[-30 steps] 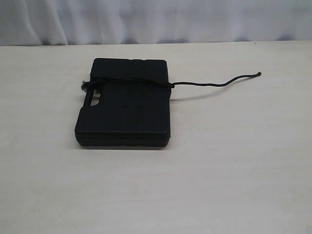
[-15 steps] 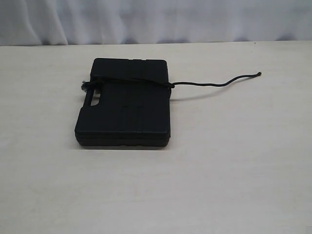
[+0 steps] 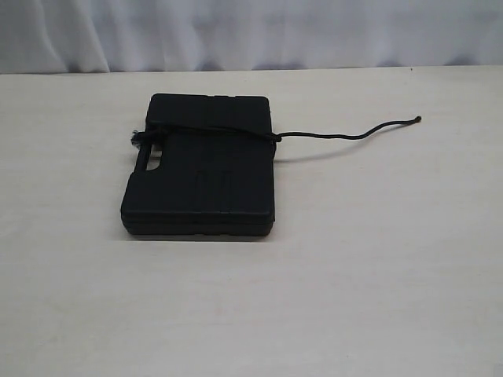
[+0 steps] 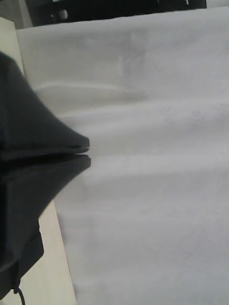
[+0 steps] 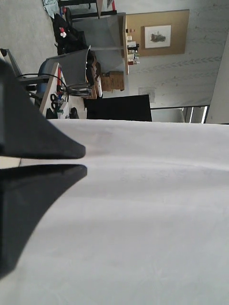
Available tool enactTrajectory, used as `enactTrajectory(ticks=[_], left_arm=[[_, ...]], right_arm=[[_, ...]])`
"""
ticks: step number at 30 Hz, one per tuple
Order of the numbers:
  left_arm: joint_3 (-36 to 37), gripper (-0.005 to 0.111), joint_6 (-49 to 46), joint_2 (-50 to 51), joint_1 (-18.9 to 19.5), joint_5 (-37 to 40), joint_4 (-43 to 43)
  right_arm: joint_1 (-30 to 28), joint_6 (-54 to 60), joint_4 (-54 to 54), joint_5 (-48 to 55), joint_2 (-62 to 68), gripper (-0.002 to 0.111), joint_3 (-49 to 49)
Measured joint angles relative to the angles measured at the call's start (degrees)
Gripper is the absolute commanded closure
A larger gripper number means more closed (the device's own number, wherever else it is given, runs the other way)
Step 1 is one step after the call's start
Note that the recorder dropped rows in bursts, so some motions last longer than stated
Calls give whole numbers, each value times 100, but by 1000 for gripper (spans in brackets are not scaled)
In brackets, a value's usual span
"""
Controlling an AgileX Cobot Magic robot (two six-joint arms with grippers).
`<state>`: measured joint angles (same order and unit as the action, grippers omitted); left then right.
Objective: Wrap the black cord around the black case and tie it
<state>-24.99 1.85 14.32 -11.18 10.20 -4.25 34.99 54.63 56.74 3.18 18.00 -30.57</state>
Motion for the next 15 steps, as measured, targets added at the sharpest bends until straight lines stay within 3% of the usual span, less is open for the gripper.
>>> enactTrajectory(ticks=[15], left_arm=[[912,107,110,-884,1187,-30,-48]], right_arm=[[0,0,0,0,0,104,0]])
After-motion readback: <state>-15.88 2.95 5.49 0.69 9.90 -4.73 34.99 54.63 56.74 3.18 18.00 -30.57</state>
